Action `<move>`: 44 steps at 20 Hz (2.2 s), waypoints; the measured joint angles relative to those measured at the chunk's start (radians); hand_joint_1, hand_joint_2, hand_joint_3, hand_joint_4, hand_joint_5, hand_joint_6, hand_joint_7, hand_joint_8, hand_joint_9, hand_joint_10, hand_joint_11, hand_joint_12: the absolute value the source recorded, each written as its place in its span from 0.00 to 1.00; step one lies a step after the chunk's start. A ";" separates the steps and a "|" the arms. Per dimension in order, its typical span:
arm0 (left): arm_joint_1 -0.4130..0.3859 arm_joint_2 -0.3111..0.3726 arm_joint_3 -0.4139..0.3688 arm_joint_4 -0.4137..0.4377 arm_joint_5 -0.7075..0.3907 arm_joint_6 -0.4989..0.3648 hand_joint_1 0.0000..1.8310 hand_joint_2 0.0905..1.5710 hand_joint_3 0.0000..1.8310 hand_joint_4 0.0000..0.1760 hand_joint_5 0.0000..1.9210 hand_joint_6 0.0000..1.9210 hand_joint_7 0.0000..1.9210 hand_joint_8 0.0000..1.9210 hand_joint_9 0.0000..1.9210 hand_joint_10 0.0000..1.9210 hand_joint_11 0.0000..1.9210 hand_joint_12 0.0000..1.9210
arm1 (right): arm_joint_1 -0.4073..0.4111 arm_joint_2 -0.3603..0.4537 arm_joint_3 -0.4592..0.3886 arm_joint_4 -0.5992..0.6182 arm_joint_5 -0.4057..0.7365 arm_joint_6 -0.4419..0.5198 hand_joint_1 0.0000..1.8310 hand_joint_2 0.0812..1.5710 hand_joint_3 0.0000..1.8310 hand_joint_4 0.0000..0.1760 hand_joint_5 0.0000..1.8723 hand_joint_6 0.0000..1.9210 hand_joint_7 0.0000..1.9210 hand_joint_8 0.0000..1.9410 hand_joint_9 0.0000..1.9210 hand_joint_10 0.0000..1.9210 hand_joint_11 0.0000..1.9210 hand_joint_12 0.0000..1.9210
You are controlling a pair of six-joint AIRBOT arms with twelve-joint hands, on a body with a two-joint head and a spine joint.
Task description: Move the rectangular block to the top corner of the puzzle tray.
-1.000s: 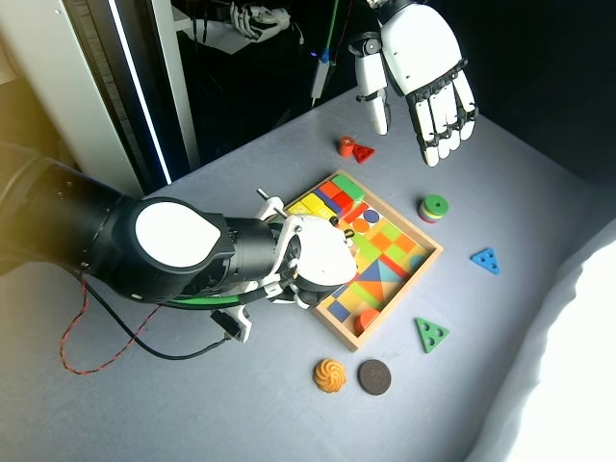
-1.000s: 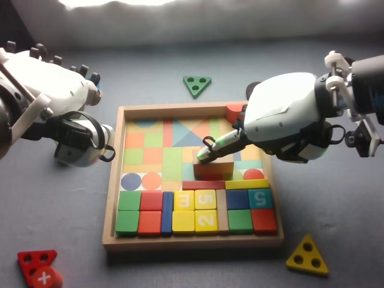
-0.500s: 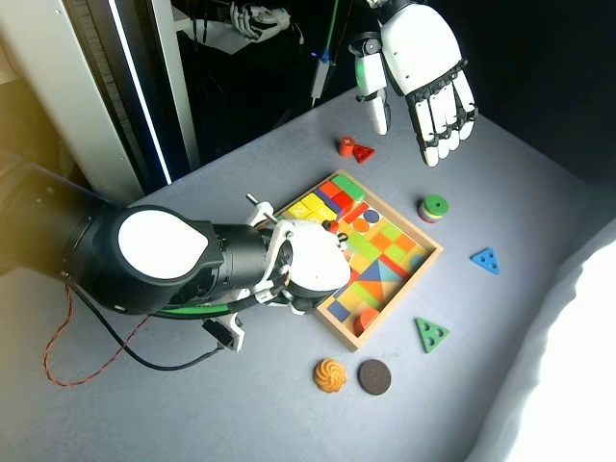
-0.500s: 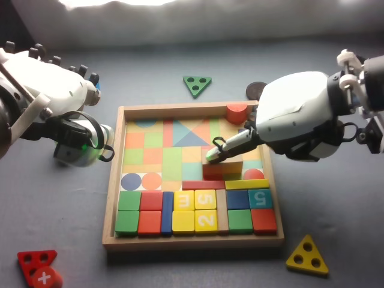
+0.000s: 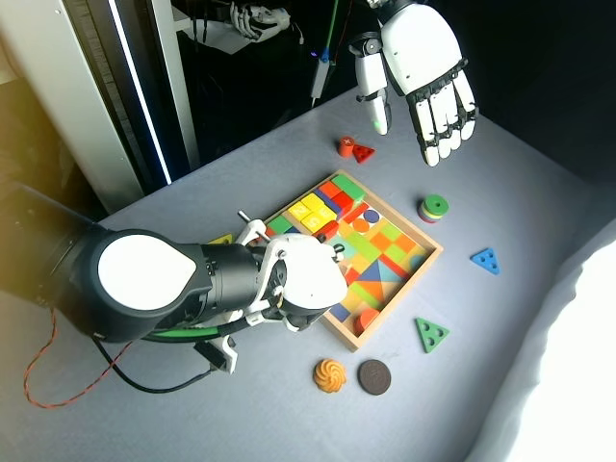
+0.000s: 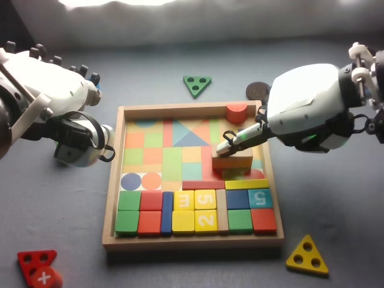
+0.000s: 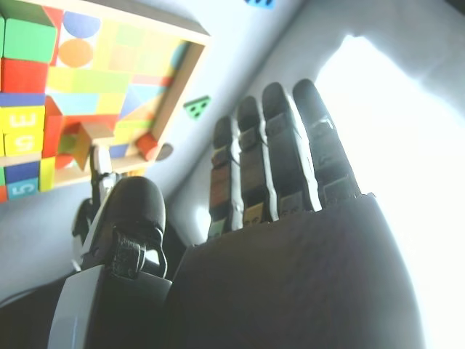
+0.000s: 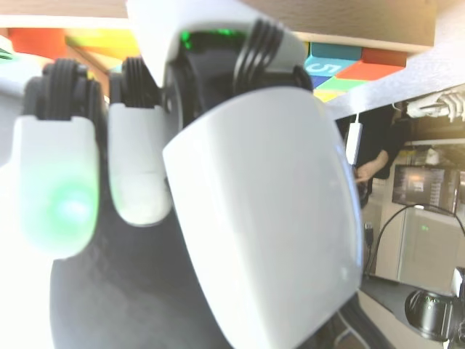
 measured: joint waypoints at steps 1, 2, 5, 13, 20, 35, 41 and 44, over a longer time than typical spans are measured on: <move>0.000 0.000 0.000 0.000 0.000 0.000 0.00 0.96 0.00 0.00 0.14 0.00 0.17 0.00 0.17 0.00 0.00 0.32 | 0.000 -0.009 0.018 0.001 0.004 0.000 0.89 0.53 0.36 0.00 0.12 0.00 0.81 1.00 0.90 1.00 0.86 1.00; 0.000 0.000 0.000 0.000 0.000 0.000 0.00 0.96 0.00 0.00 0.14 0.00 0.17 0.00 0.16 0.00 0.00 0.30 | 0.000 -0.018 0.033 0.005 0.011 -0.001 0.88 0.53 0.36 0.00 0.13 0.00 0.81 1.00 0.90 1.00 0.85 1.00; 0.000 0.000 0.000 0.000 0.000 0.000 0.00 0.95 0.00 0.00 0.15 0.00 0.18 0.00 0.17 0.00 0.00 0.33 | 0.000 -0.047 0.074 0.008 0.025 -0.003 0.90 0.50 0.38 0.00 0.13 0.00 0.84 1.00 0.93 1.00 0.93 1.00; 0.000 0.000 0.000 0.000 0.000 0.000 0.00 0.95 0.00 0.00 0.16 0.00 0.19 0.00 0.18 0.00 0.00 0.34 | 0.000 -0.071 0.135 0.011 0.063 -0.033 0.92 0.46 0.46 0.00 0.13 0.00 0.83 1.00 0.92 1.00 0.92 1.00; 0.000 0.000 0.000 0.000 0.000 0.000 0.00 0.95 0.00 0.00 0.15 0.00 0.19 0.00 0.18 0.00 0.00 0.33 | 0.000 -0.088 0.204 0.037 0.072 -0.034 0.91 0.51 0.39 0.00 0.14 0.00 0.82 1.00 0.92 1.00 0.91 1.00; 0.000 0.000 0.000 0.000 0.000 0.000 0.00 0.96 0.00 0.00 0.15 0.00 0.19 0.00 0.18 0.00 0.00 0.32 | 0.008 -0.142 0.342 0.037 0.146 -0.082 0.89 0.52 0.37 0.00 0.15 0.01 0.82 1.00 0.91 1.00 0.94 1.00; 0.000 0.000 0.000 0.000 0.000 0.000 0.00 0.96 0.00 0.00 0.17 0.00 0.20 0.00 0.18 0.00 0.00 0.33 | 0.008 -0.181 0.423 0.039 0.192 -0.086 0.88 0.50 0.40 0.00 0.15 0.00 0.82 1.00 0.91 1.00 0.94 1.00; 0.000 0.000 0.000 0.000 -0.001 0.000 0.00 0.96 0.00 0.00 0.16 0.00 0.20 0.00 0.19 0.00 0.00 0.37 | 0.008 -0.182 0.428 0.041 0.200 -0.108 0.87 0.50 0.40 0.00 0.15 0.00 0.82 1.00 0.91 1.00 0.93 1.00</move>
